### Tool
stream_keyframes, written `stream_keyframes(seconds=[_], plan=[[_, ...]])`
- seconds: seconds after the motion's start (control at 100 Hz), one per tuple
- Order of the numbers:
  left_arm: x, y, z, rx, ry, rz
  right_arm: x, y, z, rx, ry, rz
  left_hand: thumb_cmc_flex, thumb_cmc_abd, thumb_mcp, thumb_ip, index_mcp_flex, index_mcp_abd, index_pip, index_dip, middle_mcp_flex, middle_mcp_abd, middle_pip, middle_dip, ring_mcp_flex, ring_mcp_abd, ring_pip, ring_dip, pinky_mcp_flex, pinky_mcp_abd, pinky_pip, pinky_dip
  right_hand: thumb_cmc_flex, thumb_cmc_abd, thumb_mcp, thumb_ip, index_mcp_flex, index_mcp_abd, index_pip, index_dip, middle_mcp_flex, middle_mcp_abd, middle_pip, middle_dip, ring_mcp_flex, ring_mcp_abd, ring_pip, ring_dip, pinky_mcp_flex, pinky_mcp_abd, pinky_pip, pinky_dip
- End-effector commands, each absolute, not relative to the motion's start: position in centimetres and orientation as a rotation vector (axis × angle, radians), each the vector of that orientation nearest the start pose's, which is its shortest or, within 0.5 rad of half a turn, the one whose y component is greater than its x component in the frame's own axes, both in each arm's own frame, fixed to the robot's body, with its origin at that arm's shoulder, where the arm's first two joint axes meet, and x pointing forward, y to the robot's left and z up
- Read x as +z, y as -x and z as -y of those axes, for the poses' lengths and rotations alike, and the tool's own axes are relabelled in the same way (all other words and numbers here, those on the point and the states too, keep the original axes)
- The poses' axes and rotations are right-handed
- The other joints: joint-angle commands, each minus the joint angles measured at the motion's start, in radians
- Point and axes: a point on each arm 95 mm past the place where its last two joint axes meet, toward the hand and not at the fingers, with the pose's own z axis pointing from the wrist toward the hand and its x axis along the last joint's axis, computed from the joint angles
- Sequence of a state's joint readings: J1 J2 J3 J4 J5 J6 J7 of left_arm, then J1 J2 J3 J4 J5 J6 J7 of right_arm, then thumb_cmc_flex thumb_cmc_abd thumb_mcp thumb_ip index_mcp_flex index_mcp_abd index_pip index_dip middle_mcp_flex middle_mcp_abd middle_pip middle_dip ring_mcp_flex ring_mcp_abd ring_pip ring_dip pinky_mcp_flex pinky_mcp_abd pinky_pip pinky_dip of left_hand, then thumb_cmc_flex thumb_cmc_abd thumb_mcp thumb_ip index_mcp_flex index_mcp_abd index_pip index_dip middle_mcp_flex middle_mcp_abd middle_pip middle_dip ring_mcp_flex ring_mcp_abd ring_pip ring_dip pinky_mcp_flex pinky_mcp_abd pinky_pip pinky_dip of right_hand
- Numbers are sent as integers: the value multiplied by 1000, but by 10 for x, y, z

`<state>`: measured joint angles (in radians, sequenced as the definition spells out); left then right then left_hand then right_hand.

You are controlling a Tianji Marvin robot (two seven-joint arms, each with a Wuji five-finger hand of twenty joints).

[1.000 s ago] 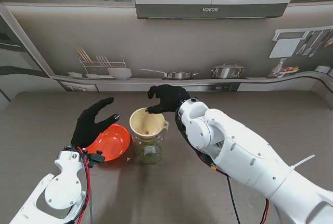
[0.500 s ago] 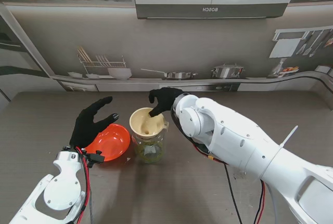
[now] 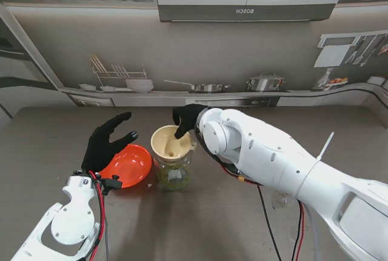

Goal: Pour mung beans into a glass jar with a funnel

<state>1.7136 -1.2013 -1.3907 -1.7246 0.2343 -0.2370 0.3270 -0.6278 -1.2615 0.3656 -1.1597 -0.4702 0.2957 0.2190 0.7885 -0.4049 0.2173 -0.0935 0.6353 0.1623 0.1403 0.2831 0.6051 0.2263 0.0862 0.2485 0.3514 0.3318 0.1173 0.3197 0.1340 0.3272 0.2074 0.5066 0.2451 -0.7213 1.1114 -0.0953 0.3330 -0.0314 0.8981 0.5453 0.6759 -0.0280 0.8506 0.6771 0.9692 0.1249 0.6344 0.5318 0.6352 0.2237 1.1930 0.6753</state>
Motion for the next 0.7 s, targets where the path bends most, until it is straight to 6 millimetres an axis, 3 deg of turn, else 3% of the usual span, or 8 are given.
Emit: stream_keyframes(seconds=[0.0,0.31,0.35,0.38,0.51,0.54,0.57,0.69], plan=[[-275,-374,-28,-2235,1616,-479,-239,-540,-183,1342,-1233,-1889,29,44,-41,36,-5,-6,-15,-5,-1,-6,-6,1,-23,-19,-18,-11,-11,-36,-32,-11,15,-47,52,18,6,13,36,30,28,-21,19,19,26,2,-19,6,-4,2,21,7],[-274,-374,-28,-2238,1626,-466,-248,-544,-186,1326,-1235,-1938,38,55,-53,38,2,0,-13,-5,8,1,-6,3,-18,-13,-19,-10,-11,-31,-32,-10,88,-69,145,20,77,12,105,43,156,-67,25,26,57,-9,-46,4,-2,6,10,3],[-274,-374,-27,-2238,1628,-465,-248,-545,-186,1330,-1235,-1942,39,58,-54,39,3,0,-12,-4,9,0,-5,3,-17,-12,-18,-10,-10,-31,-32,-10,126,-114,167,-56,99,18,119,41,198,-75,16,54,68,-14,-51,9,-1,1,10,3],[-274,-374,-27,-2238,1631,-465,-249,-545,-187,1334,-1237,-1944,40,60,-55,39,2,-2,-13,-5,8,0,-6,3,-17,-13,-19,-10,-10,-32,-32,-10,149,-137,175,-90,118,20,125,40,227,-79,12,63,73,-19,-53,10,-1,-1,10,2],[-274,-374,-27,-2237,1635,-463,-250,-546,-189,1338,-1234,-1960,44,65,-60,40,3,-1,-13,-4,9,1,-7,3,-15,-13,-19,-10,-10,-31,-32,-10,209,-185,192,-158,195,9,150,38,326,-98,-8,80,105,-48,-35,27,1,-22,19,0],[-274,-374,-27,-2237,1636,-463,-251,-546,-190,1340,-1231,-1961,45,66,-61,40,1,0,-13,-4,8,1,-7,3,-15,-13,-19,-10,-10,-31,-31,-10,227,-188,196,-168,214,-7,202,-62,366,-105,-20,100,123,-59,-8,47,10,-29,35,-3],[-274,-373,-27,-2237,1636,-462,-251,-546,-190,1344,-1226,-1963,46,67,-63,40,4,1,-12,-4,10,1,-7,3,-15,-14,-19,-10,-9,-31,-31,-10,236,-179,197,-170,231,-30,240,-108,398,-112,-19,105,140,-75,14,59,18,-36,45,-6],[-274,-373,-28,-2237,1641,-451,-253,-548,-192,1362,-1221,-1970,50,73,-66,41,9,3,-11,-3,11,3,-7,4,-14,-11,-19,-10,-9,-30,-31,-10,244,-104,179,-179,323,-104,341,-188,517,-132,3,117,217,-106,115,107,55,-68,90,-10]])
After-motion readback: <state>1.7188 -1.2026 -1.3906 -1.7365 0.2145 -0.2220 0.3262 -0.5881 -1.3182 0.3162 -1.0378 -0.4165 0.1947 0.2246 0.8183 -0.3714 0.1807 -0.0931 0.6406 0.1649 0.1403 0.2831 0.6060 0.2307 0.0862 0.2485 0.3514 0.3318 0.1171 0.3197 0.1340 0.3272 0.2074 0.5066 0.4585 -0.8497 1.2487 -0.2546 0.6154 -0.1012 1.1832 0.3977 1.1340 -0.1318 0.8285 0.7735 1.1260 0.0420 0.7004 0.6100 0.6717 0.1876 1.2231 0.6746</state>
